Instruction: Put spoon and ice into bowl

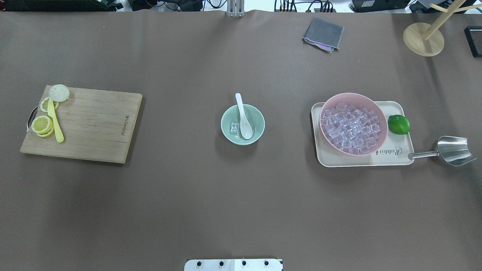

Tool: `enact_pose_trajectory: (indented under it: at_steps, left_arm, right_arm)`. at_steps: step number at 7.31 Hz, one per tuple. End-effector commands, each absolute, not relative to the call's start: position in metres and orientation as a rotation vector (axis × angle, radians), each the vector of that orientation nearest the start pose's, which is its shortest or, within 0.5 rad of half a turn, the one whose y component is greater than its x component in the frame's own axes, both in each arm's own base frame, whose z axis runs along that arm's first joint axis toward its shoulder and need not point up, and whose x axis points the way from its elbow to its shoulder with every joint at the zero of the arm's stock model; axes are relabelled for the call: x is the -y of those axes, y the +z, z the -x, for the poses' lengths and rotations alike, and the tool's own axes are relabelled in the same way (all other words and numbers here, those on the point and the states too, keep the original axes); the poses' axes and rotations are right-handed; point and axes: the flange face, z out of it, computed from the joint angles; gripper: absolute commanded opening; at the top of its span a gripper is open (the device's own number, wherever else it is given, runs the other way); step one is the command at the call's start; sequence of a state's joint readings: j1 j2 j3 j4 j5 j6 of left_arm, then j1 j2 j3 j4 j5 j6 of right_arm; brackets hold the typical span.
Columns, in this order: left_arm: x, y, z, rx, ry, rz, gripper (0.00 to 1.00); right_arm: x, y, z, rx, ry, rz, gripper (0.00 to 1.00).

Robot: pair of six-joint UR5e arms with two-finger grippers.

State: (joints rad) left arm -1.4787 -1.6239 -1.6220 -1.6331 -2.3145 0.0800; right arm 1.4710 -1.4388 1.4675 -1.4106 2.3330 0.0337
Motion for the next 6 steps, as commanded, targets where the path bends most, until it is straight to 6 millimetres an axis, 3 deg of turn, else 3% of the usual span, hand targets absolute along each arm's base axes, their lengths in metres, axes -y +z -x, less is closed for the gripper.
enact_pose_trajectory:
  at_steps: [1,6]
  left_arm:
    - [0.5206,0.6095,0.0173,-0.745,0.222,-0.142,0.99]
    - [0.5207,0.6113,0.0173,-0.745,0.229,-0.144,0.99]
  right_arm:
    - [0.5587,0.6267,-0.0099,0.770,-0.125,-0.127,1.00]
    - [0.5638,0.6205,-0.0087,0.769,-0.128,-0.139,1.00]
